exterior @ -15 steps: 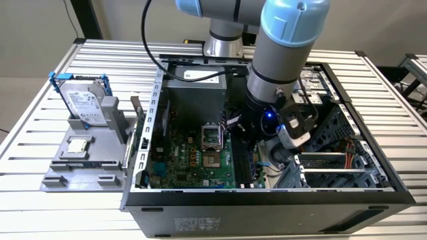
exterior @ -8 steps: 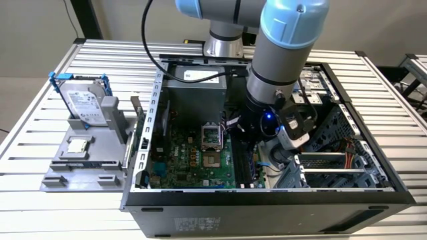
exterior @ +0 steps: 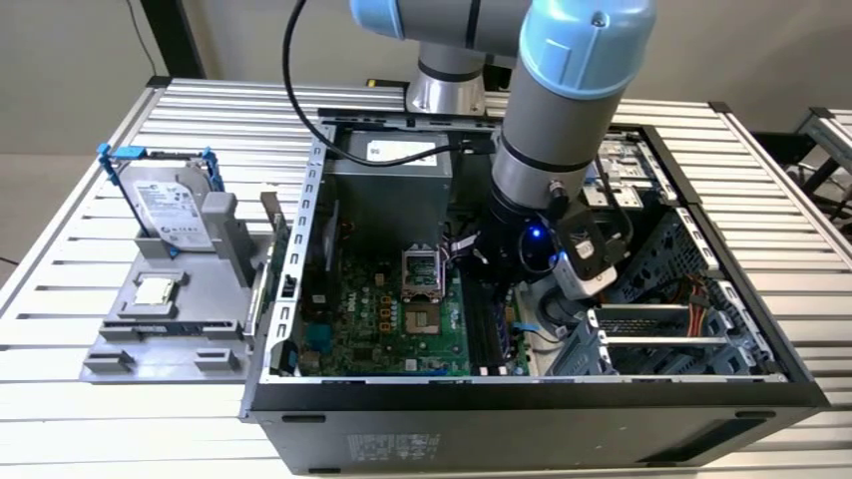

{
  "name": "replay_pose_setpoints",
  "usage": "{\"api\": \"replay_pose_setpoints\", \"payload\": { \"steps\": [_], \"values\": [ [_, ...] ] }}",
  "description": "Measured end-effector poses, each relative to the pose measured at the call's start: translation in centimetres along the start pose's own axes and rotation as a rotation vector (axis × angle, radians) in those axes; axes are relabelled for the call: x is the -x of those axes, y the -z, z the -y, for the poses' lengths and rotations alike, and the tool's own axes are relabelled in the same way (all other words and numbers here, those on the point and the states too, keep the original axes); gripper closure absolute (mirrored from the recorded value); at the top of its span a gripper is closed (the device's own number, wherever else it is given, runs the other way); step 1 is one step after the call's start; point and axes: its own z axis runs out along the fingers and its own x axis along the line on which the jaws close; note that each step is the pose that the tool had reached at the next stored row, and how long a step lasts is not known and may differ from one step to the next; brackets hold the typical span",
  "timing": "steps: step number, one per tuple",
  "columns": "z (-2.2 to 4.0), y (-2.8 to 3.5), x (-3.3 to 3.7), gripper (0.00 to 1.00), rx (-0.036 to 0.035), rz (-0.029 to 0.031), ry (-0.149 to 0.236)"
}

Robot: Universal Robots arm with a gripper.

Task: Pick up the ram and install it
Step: 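Insert the ram into the slot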

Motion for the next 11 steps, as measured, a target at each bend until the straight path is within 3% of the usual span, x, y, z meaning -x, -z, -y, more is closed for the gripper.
{"api": "replay_pose_setpoints", "payload": {
  "steps": [11],
  "values": [
    [-0.03, -0.02, -0.01, 1.00, -0.0036, 0.0001, -0.014]
  ]
}}
